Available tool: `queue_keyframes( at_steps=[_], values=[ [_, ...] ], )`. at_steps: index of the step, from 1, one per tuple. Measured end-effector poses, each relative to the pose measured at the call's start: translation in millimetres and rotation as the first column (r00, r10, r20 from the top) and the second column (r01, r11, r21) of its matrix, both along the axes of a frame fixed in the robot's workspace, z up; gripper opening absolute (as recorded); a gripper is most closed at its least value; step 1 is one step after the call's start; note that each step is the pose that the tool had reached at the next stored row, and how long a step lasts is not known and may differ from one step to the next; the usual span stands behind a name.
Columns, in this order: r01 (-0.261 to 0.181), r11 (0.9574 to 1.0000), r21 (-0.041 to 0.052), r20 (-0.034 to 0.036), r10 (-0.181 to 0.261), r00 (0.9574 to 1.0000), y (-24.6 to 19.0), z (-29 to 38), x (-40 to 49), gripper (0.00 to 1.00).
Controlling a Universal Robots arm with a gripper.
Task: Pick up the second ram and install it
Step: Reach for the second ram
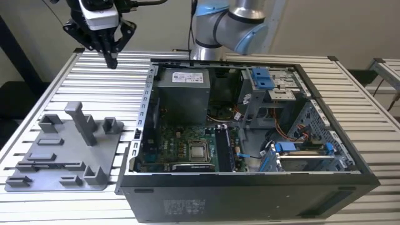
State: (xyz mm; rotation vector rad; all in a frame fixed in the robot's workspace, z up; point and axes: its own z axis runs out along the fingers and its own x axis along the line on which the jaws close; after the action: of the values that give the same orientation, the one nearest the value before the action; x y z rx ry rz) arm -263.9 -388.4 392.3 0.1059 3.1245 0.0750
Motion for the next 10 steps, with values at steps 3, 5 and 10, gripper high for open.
queue_keyframes(
  at_steps=[3, 5, 10],
  values=[
    [0.000, 1.0000, 0.0000, -0.0064, 0.000, 1.0000, 1.1, 0.0, -6.6, 0.11],
    [0.000, 1.0000, 0.0001, -0.0110, 0.000, 0.9999, 1.8, 0.0, -10.7, 0.11],
    [0.000, 1.0000, 0.0002, -0.0225, 0.000, 0.9997, 4.0, 0.0, -22.3, 0.11]
  ],
)
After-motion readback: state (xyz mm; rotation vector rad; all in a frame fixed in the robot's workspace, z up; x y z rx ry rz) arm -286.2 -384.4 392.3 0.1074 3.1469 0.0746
